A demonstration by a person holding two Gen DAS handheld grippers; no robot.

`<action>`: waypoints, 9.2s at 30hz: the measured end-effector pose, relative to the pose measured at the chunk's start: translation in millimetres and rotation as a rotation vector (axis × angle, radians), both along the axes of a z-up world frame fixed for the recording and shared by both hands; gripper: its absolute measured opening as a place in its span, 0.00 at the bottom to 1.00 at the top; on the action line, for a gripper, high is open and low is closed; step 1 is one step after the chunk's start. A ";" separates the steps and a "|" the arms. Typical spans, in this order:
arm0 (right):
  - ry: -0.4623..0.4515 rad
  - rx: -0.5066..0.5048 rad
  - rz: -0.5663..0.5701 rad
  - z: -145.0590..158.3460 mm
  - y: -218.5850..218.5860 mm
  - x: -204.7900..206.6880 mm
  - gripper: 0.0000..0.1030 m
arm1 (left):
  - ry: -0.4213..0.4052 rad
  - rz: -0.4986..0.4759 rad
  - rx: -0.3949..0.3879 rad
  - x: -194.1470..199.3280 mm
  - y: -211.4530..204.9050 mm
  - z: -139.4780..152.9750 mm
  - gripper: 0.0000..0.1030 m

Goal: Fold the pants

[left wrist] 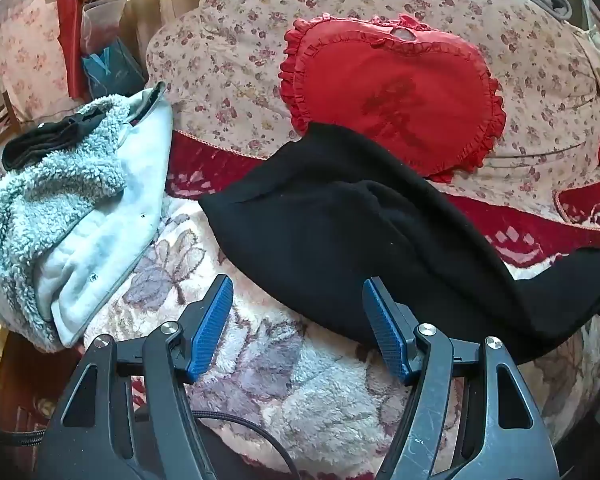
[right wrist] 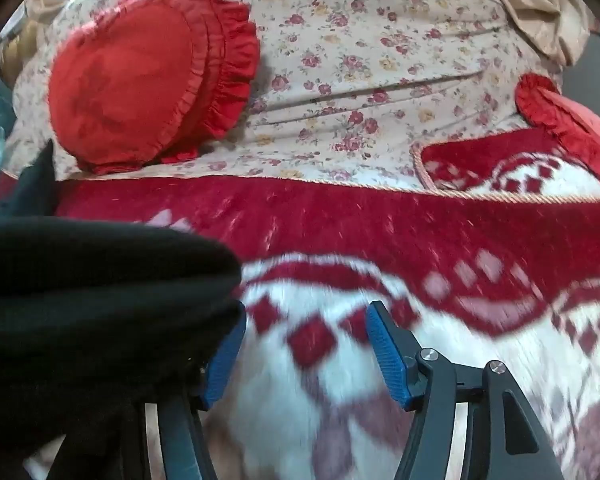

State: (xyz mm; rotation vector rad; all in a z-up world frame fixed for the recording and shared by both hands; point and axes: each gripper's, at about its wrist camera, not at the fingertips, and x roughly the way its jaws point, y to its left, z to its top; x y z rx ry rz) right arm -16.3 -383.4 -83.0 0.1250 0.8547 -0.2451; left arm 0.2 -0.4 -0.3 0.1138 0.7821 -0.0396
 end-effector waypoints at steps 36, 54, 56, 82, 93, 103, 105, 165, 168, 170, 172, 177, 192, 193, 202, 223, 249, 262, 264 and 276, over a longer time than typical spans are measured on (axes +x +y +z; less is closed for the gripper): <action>-0.109 -0.214 0.096 124.1 115.9 -57.4 0.58 | 0.004 -0.042 -0.033 -14.9 -19.3 5.2 0.66; -0.089 -0.171 0.136 119.8 121.5 -53.4 0.58 | 0.011 -0.047 -0.028 -14.1 -20.3 1.8 0.66; -0.083 -0.171 0.137 118.0 121.5 -52.4 0.58 | 0.012 -0.047 -0.028 -14.0 -20.4 1.4 0.66; -0.052 0.062 0.342 79.5 161.0 8.5 0.58 | 0.146 0.121 -0.131 53.7 58.7 -39.5 0.66; -0.002 0.182 0.453 31.4 172.8 67.7 0.07 | 0.199 0.210 -0.170 100.5 91.8 -62.4 0.66; -0.006 -0.120 0.378 38.1 155.4 172.8 0.06 | 0.269 0.254 -0.254 145.5 105.1 -86.0 0.66; 0.021 -0.067 0.373 32.2 151.8 183.9 0.06 | 0.279 0.265 -0.279 153.9 106.6 -88.0 0.66; 0.099 0.450 0.040 14.8 -9.7 -62.4 0.38 | 0.267 0.190 -0.366 179.2 82.6 -85.3 0.10; 0.070 0.531 0.036 1.4 -8.2 -58.6 0.38 | 0.238 0.188 -0.359 165.8 82.4 -75.6 0.09; 0.060 0.556 0.050 -3.7 -1.4 -50.8 0.38 | 0.233 0.196 -0.389 156.7 90.0 -69.0 0.09; 0.038 0.550 0.101 -3.5 9.7 -41.2 0.32 | 0.230 0.214 -0.412 146.0 99.2 -62.4 0.09; -0.048 0.444 0.152 32.5 10.5 -39.7 0.07 | 0.199 0.247 -0.467 105.6 118.0 -39.0 0.09; 0.093 0.209 -0.106 33.6 -47.6 -77.0 0.08 | 0.254 0.228 -0.405 49.1 111.9 -66.5 0.16; 0.074 0.210 -0.107 40.1 -46.7 -77.1 0.10 | 0.243 0.222 -0.396 46.5 113.7 -60.3 0.17; -0.038 0.387 0.331 67.2 66.8 -28.4 0.10 | 0.131 0.201 -0.302 30.6 112.0 -20.6 0.19; -0.019 0.300 0.736 80.6 185.6 136.7 0.52 | 0.244 0.126 -0.323 113.8 70.3 -58.0 0.46; 0.016 0.220 0.981 90.0 228.0 204.4 0.05 | 0.222 0.188 -0.299 139.4 87.8 -61.0 0.52; 0.050 0.418 0.961 55.3 297.9 31.4 0.01 | 0.083 0.396 -0.328 55.0 190.2 -20.4 0.52; 0.055 0.364 0.915 48.3 301.4 33.1 0.01 | 0.089 0.364 -0.339 47.7 184.3 -18.3 0.52; -0.057 0.175 0.671 102.2 205.1 92.5 0.42 | 0.280 0.160 -0.552 36.3 108.2 -37.9 0.64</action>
